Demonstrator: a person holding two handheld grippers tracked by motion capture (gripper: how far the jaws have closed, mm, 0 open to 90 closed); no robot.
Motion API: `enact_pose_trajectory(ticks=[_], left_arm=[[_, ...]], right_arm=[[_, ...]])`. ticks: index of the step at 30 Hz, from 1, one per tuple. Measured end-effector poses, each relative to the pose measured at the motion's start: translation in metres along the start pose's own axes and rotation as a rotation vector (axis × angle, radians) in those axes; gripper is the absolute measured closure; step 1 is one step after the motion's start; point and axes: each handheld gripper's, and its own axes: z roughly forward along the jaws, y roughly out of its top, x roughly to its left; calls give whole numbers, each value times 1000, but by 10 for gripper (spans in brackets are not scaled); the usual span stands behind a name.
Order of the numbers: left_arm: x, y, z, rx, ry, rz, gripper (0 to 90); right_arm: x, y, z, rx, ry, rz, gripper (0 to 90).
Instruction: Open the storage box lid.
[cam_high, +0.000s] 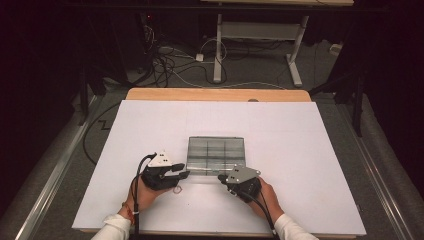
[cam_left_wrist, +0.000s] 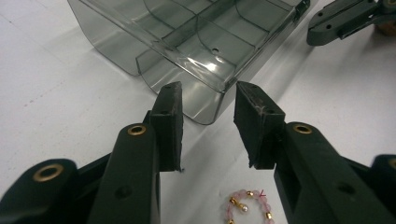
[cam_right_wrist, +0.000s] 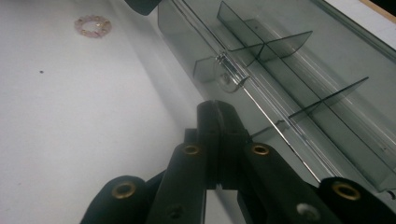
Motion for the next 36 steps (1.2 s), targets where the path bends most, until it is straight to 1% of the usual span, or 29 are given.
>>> enact_pose_trajectory(ticks=[1, 4, 11, 14, 16, 17, 21, 22, 23, 25, 26, 28, 29, 33, 34, 36], left_arm=[[-1, 0, 0, -1, 2, 1, 627], [-2, 2, 1, 9, 8, 12, 628], [-3, 2, 1, 14, 15, 11, 629], [-3, 2, 1, 14, 17, 12, 629], [-3, 2, 1, 12, 16, 9, 629], [-3, 2, 1, 13, 16, 9, 629], [-3, 1, 2, 14, 15, 8, 633], [-3, 1, 2, 15, 15, 6, 633], [-3, 2, 2, 16, 15, 7, 633], [-3, 2, 1, 13, 16, 6, 633], [-3, 2, 1, 13, 15, 6, 634], [-2, 2, 0, 5, 9, -4, 633], [-2, 2, 0, 4, 9, -2, 633], [-2, 3, -2, -9, 6, -11, 632], [-2, 3, -3, -22, 4, -19, 634], [-3, 4, -4, -28, 14, -14, 645]], right_arm=[[0, 0, 1, 6, -2, 1, 900], [-1, 1, 3, 9, -10, -8, 900], [-2, 3, 7, 32, -18, -4, 900], [-3, 2, 8, 49, -10, -3, 900], [-3, 3, 9, 71, -1, 11, 900], [-4, 3, 10, 73, -2, 4, 900], [-4, 5, 12, 77, 7, 9, 900], [-3, 6, 11, 58, 5, 0, 900], [-3, 6, 11, 58, 5, 0, 900], [-3, 7, 8, 11, 8, 21, 900], [-3, 7, 7, 5, -5, 13, 900], [-4, 7, 3, -18, -7, 29, 900], [-4, 8, 1, -28, -13, 28, 900], [-5, 7, 1, -27, -10, 29, 900], [-4, 7, 1, -29, -9, 30, 900], [-4, 8, 0, -38, -11, 29, 900]])
